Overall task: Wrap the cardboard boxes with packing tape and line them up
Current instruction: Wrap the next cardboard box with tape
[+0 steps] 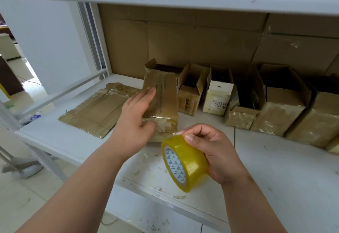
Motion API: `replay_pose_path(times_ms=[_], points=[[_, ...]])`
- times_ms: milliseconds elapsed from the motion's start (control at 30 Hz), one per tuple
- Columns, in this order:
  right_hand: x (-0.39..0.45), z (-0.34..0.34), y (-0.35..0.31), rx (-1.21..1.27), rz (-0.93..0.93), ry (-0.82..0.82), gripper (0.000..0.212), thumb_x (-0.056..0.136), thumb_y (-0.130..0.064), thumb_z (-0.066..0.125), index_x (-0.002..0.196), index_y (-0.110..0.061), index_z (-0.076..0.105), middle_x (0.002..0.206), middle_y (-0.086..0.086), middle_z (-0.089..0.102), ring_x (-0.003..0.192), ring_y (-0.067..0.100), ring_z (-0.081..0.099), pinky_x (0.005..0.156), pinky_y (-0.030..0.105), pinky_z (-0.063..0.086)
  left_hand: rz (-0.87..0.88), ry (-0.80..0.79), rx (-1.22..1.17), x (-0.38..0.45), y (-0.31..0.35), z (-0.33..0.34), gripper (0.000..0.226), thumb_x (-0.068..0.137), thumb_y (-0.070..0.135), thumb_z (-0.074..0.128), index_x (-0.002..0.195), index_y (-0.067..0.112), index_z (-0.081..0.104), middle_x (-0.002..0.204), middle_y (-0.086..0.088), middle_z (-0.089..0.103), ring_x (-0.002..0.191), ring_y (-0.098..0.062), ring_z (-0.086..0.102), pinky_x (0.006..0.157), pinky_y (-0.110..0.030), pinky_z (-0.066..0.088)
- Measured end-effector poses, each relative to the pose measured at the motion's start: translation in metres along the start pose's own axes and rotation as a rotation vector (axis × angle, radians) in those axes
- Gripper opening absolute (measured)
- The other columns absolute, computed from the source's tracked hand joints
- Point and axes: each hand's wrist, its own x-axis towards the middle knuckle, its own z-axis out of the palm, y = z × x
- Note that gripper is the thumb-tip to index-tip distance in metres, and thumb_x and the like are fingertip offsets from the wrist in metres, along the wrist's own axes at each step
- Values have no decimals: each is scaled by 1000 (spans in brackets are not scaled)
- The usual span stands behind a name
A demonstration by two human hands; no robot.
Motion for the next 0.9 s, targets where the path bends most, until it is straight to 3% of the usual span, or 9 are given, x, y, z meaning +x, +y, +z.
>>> replay_pose_path(times_ms=[100, 167, 233, 300, 400, 500, 700, 833, 900], points=[[0, 2, 0, -10, -9, -5, 18, 83, -1, 70, 72, -15, 72, 91, 6, 75, 85, 22, 66, 81, 41, 53, -4, 100, -83, -8, 19, -7, 31, 86, 45, 55, 115, 37, 63, 121, 32, 53, 122, 2, 45, 97, -9, 30], [1, 4, 0, -40, -29, -11, 11, 77, -9, 76, 72, -19, 73, 91, 6, 74, 86, 22, 65, 84, 42, 52, -9, 49, -124, -14, 33, -13, 29, 81, 59, 57, 96, 36, 67, 106, 26, 62, 109, 4, 54, 83, -3, 35], [1, 7, 1, -55, -55, -21, 4, 73, -17, 73, 73, -21, 74, 91, 6, 73, 87, 24, 65, 90, 48, 51, -66, -112, -132, -19, 44, -17, 31, 76, 65, 67, 93, 39, 68, 104, 24, 64, 104, 8, 57, 78, -2, 37], [0, 11, 1, -47, -67, -19, 5, 73, -17, 74, 73, -22, 75, 90, 5, 73, 88, 24, 66, 93, 52, 50, -101, -238, -47, -23, 49, -16, 21, 78, 52, 75, 93, 39, 68, 102, 22, 67, 99, 9, 59, 77, -3, 40], [-3, 18, -1, -43, -90, 3, 12, 76, -12, 80, 73, -23, 76, 98, 6, 72, 94, 25, 67, 99, 56, 49, -143, -203, 4, -26, 52, -14, 8, 84, 36, 75, 80, 33, 68, 85, 14, 70, 80, 1, 64, 71, -19, 51], [-6, 21, -1, -159, -160, 44, 23, 83, -6, 72, 74, -27, 79, 110, 0, 66, 105, 15, 64, 102, 48, 50, -139, -211, 89, -28, 55, -16, 12, 86, 37, 71, 77, 31, 67, 75, 11, 67, 70, -5, 62, 67, -31, 53], [-17, 26, -3, -255, -160, 5, 21, 89, -25, 67, 103, -38, 76, 116, -17, 66, 112, 1, 62, 104, 40, 49, -219, -93, 6, -33, 53, -21, 20, 90, 30, 69, 71, 24, 66, 53, 8, 54, 46, -3, 46, 46, -14, 36], [-22, 20, 2, -234, -57, -167, 70, 71, -42, 80, 135, -45, 51, 127, -14, 64, 118, 5, 61, 99, 32, 52, -320, 26, -94, -38, 53, -19, 22, 89, 27, 70, 70, 17, 65, 49, 6, 53, 38, -4, 40, 39, -13, 32], [-24, 12, 4, -159, -3, -210, 90, 61, -41, 80, 142, -40, 40, 120, -10, 68, 114, 9, 64, 89, 26, 52, -388, 95, -189, -40, 48, -21, 23, 88, 30, 73, 70, 17, 65, 62, -5, 64, 47, -9, 53, 51, -21, 50]])
